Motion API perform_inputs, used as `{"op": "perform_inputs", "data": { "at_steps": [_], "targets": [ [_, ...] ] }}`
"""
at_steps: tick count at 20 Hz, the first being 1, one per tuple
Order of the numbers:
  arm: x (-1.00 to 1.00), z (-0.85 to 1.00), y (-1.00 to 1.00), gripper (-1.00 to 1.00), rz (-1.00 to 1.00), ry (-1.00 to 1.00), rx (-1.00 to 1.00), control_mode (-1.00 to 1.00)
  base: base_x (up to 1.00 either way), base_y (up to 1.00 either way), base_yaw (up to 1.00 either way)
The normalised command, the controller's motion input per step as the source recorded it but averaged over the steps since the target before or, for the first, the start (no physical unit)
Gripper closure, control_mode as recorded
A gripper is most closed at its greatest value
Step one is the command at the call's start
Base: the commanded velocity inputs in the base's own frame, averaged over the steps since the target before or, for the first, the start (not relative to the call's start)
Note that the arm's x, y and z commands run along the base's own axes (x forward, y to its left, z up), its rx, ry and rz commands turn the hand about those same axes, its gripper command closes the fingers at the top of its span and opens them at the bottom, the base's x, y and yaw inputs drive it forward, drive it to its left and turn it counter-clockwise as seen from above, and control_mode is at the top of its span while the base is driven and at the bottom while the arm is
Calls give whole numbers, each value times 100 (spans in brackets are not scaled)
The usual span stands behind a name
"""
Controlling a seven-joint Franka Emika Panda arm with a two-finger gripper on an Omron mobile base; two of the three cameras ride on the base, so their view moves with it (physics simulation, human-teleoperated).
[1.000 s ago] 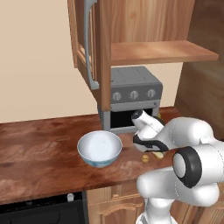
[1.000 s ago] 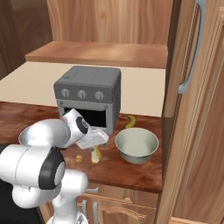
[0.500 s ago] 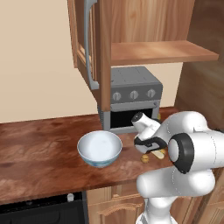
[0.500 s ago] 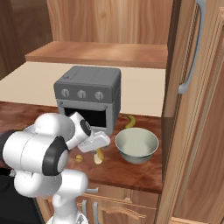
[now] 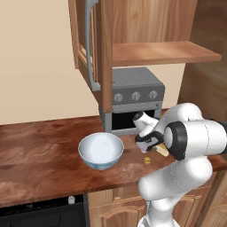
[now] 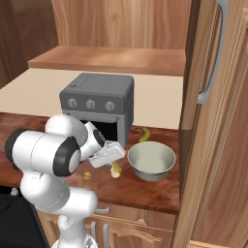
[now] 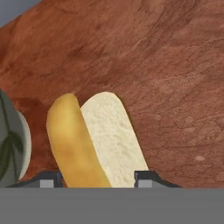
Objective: Pick both bowls and place them on the counter. Then place the hotdog bun in one bowl and place the cookie dough ball in the other bowl.
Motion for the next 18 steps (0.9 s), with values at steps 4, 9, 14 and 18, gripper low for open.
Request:
{"op": "perform_inputs", "data": {
  "at_steps": [4,9,14,18],
  "targets": [
    [0,-34,0,100,2,12,0,-100,0,0,0],
    [-11,-11,7,100,0,3,0,-100,0,0,0],
    [-28,0,16,100,0,0,0,-100,0,0,0],
    [-45,20,9,100,0,-1,0,-100,0,0,0]
  ]
}}
